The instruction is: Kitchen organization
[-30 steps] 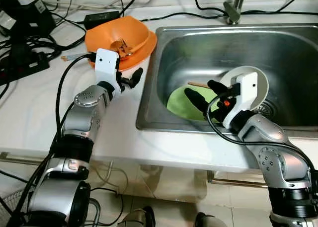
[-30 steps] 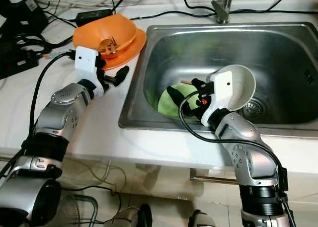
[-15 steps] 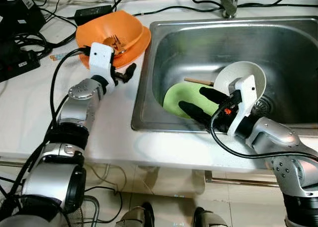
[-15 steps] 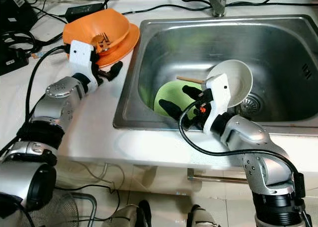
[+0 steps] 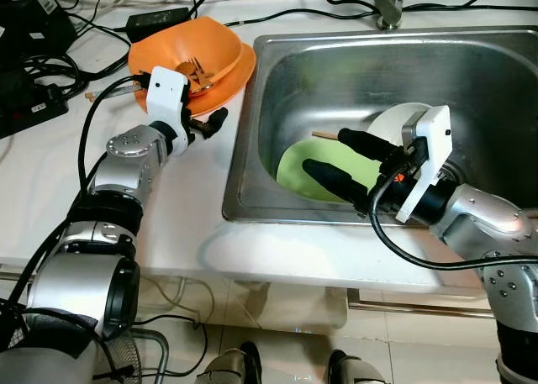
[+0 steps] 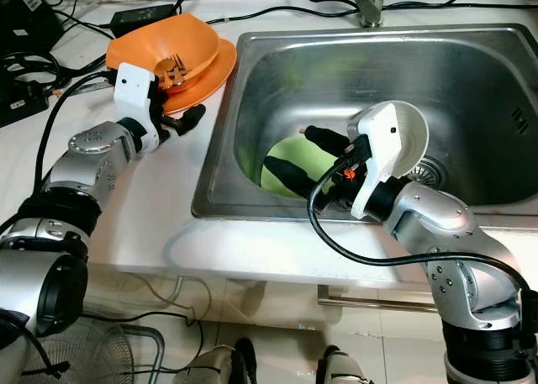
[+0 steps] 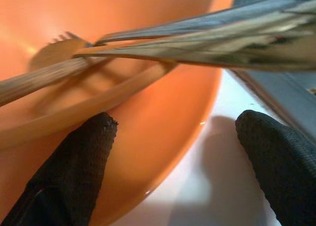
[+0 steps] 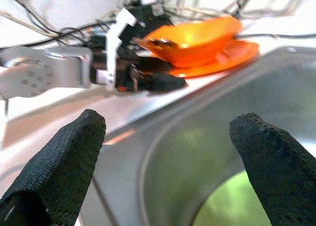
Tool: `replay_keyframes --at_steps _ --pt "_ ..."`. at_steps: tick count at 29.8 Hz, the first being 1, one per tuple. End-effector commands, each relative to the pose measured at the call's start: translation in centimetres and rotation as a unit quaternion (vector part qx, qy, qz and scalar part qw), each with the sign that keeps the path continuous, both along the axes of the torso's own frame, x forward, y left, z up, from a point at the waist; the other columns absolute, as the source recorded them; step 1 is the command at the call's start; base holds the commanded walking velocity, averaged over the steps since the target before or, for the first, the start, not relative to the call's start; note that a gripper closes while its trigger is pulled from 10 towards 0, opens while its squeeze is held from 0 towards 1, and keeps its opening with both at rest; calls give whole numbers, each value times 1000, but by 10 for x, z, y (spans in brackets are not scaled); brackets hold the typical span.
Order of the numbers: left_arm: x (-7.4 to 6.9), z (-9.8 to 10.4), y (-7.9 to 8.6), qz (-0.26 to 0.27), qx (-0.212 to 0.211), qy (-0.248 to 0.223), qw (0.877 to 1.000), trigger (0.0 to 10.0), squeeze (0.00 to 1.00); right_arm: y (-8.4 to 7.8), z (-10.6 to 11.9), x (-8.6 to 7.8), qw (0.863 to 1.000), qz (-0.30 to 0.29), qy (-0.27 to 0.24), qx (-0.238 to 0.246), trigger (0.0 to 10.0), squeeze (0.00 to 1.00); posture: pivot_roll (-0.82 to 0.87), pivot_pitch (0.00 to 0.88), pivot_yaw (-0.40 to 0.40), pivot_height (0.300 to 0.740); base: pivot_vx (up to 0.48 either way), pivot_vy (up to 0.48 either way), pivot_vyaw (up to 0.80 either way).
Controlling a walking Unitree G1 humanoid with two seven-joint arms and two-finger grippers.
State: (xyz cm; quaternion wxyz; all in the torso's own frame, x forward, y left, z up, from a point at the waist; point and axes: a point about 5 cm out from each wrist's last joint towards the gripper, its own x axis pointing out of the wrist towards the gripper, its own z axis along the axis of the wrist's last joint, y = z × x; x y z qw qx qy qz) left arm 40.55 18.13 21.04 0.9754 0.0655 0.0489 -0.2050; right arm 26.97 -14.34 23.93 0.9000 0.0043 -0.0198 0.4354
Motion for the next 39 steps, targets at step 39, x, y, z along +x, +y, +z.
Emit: replay_keyframes --at_steps 39 --pt "-94 -25 -9 -115 -12 111 987 10000 0 15 6 19 999 33 -38 -13 10000 0 -34 119 91 740 0 0 0"
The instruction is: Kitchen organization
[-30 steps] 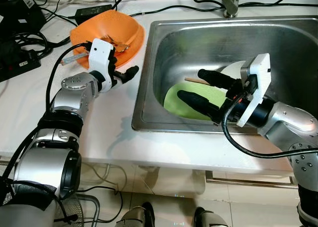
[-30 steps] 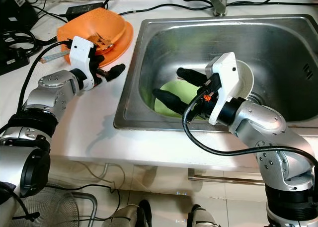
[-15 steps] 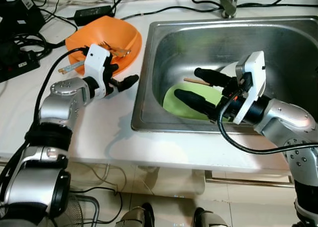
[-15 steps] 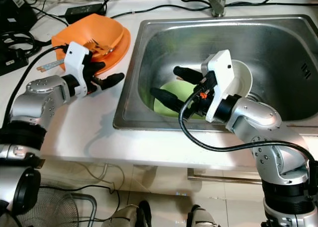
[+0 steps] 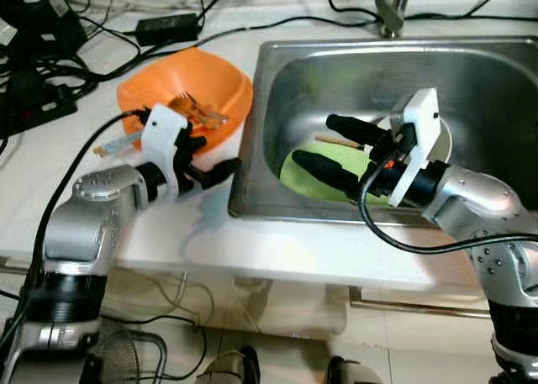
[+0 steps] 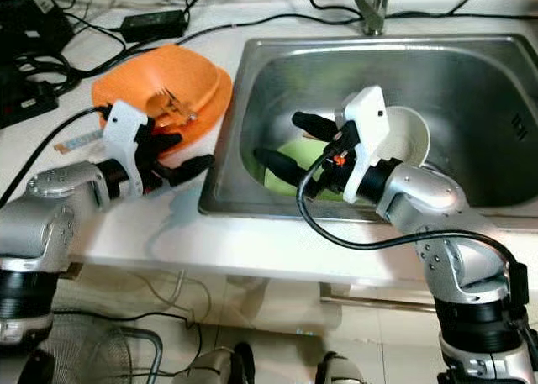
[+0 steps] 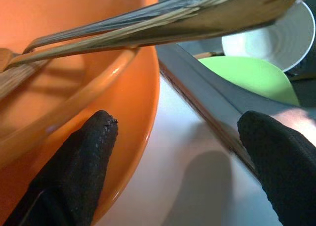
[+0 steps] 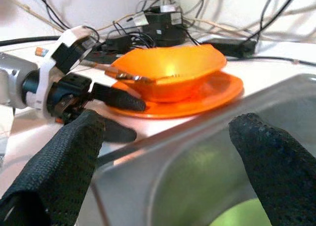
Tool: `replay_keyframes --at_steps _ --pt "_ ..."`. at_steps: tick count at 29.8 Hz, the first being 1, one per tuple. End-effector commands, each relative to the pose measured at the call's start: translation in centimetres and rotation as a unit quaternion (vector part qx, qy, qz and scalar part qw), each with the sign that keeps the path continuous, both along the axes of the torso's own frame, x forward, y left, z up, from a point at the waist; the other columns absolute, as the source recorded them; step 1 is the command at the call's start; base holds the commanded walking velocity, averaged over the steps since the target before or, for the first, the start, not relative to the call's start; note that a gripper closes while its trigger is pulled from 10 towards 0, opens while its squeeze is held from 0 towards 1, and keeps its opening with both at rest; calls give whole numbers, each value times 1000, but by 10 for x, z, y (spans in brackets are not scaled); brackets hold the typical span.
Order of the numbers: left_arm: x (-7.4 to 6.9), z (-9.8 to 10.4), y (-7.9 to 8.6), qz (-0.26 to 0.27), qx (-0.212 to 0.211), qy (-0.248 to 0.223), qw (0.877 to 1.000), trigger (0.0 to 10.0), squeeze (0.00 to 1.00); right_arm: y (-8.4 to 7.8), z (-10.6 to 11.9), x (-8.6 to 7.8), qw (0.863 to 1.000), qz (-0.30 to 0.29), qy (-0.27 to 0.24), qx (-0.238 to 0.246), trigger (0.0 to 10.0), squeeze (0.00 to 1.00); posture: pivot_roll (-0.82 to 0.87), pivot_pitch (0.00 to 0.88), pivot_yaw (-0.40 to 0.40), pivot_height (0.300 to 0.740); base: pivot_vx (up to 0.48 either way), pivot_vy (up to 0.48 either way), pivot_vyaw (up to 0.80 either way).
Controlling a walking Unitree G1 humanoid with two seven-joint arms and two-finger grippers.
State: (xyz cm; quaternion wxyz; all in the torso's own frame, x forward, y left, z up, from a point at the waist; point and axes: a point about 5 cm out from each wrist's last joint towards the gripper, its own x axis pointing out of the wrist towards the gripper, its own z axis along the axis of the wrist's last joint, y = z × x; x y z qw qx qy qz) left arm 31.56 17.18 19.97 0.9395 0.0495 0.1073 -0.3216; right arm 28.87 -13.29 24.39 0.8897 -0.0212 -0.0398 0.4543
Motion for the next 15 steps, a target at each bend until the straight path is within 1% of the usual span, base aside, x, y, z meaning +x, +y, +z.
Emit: replay_keyframes --at_steps 1,8,15 --pt "-9 -15 1 8 -2 45 999 10000 0 5 2 2 1000 14 -11 2 10000 0 -31 116 88 740 0 0 0" --pt "-30 -16 -1 8 -9 61 998 10000 0 8 2 7 1000 16 -17 2 10000 0 -17 100 81 740 0 0 0" --pt "-39 -16 -4 17 -19 68 997 10000 0 9 1 11 1000 16 -21 2 10000 0 -6 87 75 740 0 0 0"
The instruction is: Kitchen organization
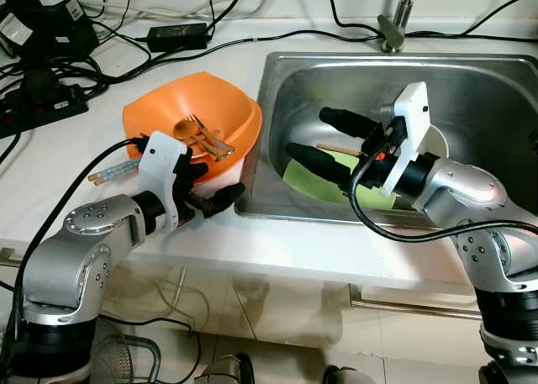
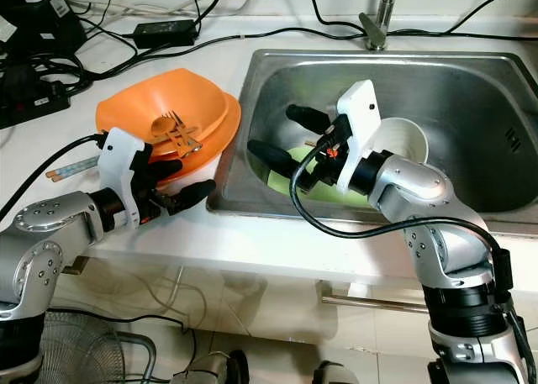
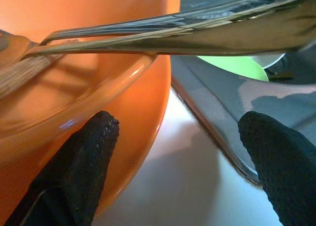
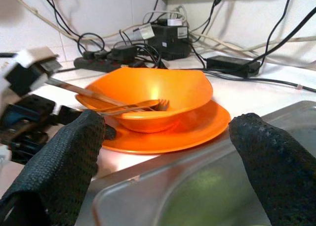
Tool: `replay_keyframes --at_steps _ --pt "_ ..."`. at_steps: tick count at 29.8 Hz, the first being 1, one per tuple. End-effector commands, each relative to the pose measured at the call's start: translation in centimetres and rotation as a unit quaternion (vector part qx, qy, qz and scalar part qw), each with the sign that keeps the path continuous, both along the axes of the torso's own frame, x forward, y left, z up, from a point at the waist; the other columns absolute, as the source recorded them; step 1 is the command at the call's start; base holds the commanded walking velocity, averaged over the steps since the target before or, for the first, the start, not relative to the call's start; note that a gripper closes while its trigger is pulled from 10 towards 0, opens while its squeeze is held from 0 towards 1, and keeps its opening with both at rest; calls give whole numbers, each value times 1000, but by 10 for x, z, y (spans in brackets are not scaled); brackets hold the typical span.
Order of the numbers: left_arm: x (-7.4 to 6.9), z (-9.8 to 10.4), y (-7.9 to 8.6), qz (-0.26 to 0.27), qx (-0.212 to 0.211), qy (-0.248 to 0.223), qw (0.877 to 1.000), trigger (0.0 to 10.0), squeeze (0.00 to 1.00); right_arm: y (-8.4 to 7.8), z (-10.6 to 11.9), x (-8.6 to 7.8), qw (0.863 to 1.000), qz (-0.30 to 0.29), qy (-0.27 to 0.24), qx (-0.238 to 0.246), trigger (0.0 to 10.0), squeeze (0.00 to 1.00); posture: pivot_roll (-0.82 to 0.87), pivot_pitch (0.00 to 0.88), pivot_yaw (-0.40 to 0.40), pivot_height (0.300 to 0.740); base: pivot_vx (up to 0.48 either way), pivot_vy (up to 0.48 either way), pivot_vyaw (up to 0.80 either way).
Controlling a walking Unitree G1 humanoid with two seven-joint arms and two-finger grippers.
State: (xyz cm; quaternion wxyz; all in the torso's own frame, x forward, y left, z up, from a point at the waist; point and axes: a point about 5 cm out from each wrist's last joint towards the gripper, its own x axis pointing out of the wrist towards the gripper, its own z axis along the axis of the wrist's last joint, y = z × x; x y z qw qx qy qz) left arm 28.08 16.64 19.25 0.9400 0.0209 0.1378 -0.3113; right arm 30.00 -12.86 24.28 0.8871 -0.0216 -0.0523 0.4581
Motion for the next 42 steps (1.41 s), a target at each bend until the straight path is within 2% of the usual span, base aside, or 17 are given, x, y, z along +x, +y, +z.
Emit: replay_keyframes --at_steps 1,4,7,11,20,23,27,34,36,37,39,40,41,42 --pt "-6 -8 -1 -4 -6 32 999 10000 0 5 2 0 1000 12 -10 -3 10000 0 -5 85 74 740 0 0 0" --pt "-9 -6 -3 -8 5 24 1000 10000 0 6 2 1 1000 12 -12 -2 10000 0 -4 80 73 740 0 0 0" --pt "-3 -1 1 17 15 -7 1000 10000 0 7 1 4 1000 11 -15 0 10000 0 -3 73 73 740 0 0 0" --pt "-1 5 -1 27 3 -20 999 10000 0 8 2 5 1000 11 -17 0 10000 0 -3 69 73 740 0 0 0" --pt "-4 26 1 18 11 -47 999 10000 0 8 2 8 1000 8 -22 2 10000 0 1 61 68 740 0 0 0" --pt "-9 30 -1 -6 17 -43 999 10000 0 8 1 9 1000 8 -23 3 10000 0 6 59 64 740 0 0 0" --pt "-23 36 -8 -66 17 -26 997 10000 0 9 1 12 1000 10 -23 4 10000 0 11 57 60 740 0 0 0" --pt "-35 44 -16 -121 7 -22 992 10000 0 10 2 14 1000 11 -24 6 10000 0 13 54 57 740 0 0 0" --pt "-41 61 -20 -150 -15 -53 987 10000 0 10 2 15 1000 11 -25 7 10000 0 16 50 54 740 0 0 0" --pt "-38 71 -18 -140 -30 -75 987 10000 0 10 2 15 1000 11 -25 7 10000 0 18 49 53 740 0 0 0" --pt "-36 77 -17 -131 -40 -89 987 10000 0 10 2 15 1000 11 -25 8 10000 0 18 49 53 740 0 0 0" --pt "-26 92 -7 -78 -64 -137 985 10000 0 10 2 16 1000 11 -26 9 10000 0 24 43 50 740 0 0 0" --pt "-26 92 -7 -78 -64 -137 985 10000 0 10 2 16 1000 11 -26 9 10000 0 24 43 50 740 0 0 0" --pt "-21 97 -1 -46 -78 -157 984 10000 0 11 2 16 1000 12 -26 9 10000 0 24 43 50 740 0 0 0"
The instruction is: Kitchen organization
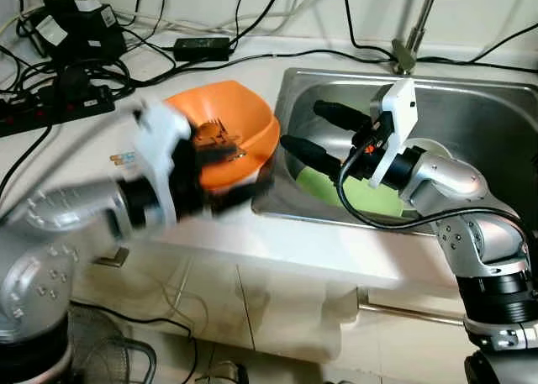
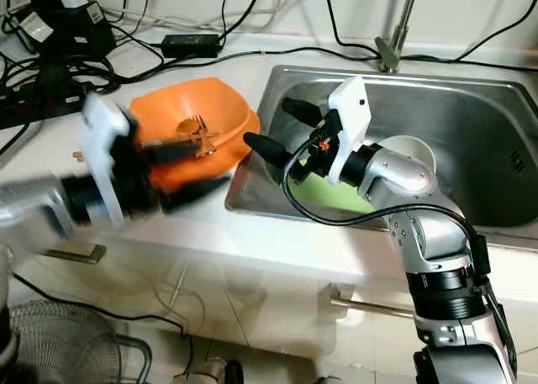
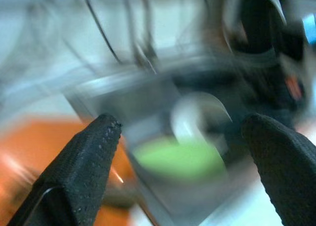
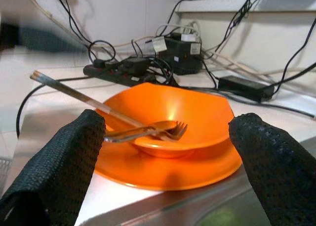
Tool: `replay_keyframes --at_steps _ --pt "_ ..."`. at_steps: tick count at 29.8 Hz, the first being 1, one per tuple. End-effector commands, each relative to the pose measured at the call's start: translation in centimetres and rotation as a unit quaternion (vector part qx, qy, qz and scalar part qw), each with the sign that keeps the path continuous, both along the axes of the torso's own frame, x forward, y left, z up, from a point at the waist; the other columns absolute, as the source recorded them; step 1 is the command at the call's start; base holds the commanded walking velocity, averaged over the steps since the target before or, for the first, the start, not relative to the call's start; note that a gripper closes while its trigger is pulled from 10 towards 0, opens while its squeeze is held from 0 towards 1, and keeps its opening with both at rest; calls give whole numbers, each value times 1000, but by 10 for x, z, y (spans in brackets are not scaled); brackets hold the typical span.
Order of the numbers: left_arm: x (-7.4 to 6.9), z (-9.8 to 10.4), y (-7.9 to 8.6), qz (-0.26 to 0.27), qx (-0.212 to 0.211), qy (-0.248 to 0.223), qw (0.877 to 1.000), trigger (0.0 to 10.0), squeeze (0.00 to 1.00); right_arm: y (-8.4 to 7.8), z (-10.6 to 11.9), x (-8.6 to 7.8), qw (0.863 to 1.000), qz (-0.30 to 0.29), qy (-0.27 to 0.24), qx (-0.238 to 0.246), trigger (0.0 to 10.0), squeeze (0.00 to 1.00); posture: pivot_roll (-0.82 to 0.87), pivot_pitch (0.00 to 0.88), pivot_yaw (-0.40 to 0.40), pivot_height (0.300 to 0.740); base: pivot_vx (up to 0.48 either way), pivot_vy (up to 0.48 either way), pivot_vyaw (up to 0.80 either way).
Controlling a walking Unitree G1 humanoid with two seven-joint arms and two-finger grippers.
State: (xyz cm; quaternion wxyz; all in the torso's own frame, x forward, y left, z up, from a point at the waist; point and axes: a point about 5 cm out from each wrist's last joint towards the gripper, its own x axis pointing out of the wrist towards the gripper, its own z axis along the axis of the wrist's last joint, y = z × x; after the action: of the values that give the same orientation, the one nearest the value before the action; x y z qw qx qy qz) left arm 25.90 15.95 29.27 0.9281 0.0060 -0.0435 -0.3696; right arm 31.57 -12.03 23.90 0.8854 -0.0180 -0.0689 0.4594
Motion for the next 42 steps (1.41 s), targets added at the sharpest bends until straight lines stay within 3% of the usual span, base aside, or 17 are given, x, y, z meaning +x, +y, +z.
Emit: replay_keyframes --at_steps 1,2,4,8,9,11,14,19,31,36,42 --pt "8 2 14 59 -26 -8 998 10000 0 3 6 1 1000 9 -13 0 10000 0 26 42 50 740 0 0 0" --pt "12 4 20 87 -42 -16 995 10000 0 3 6 2 1000 10 -13 0 10000 0 26 42 50 740 0 0 0" --pt "11 1 31 150 -21 -61 987 10000 0 5 6 2 1000 11 -14 3 10000 0 32 41 50 740 0 0 0" --pt "9 1 37 198 -30 -85 976 10000 0 5 6 3 1000 11 -13 5 10000 0 36 42 50 740 0 0 0" --pt "6 2 46 270 -56 -125 953 10000 0 5 5 3 1000 10 -12 6 10000 0 38 43 50 740 0 0 0" --pt "1 -3 49 324 -61 -166 929 10000 0 5 3 3 1000 9 -10 6 10000 0 39 44 50 740 0 0 0" --pt "-7 -13 44 355 -55 -191 913 10000 0 5 2 4 1000 8 -9 6 10000 0 38 44 50 740 0 0 0" --pt "-15 -37 32 385 -44 -178 905 10000 0 6 2 5 1000 8 -9 5 10000 0 35 40 49 740 0 0 0" --pt "-16 -67 37 430 -37 -160 888 10000 0 0 -6 -2 998 48 14 -33 10000 0 26 44 53 740 0 0 0" --pt "-14 -88 46 464 -78 -94 877 10000 0 -1 -12 -11 993 93 28 -62 10000 0 25 45 51 740 0 0 0" --pt "-8 -99 42 455 -116 -56 881 10000 0 -1 -13 -13 992 102 26 -69 10000 0 20 43 47 740 0 0 0"
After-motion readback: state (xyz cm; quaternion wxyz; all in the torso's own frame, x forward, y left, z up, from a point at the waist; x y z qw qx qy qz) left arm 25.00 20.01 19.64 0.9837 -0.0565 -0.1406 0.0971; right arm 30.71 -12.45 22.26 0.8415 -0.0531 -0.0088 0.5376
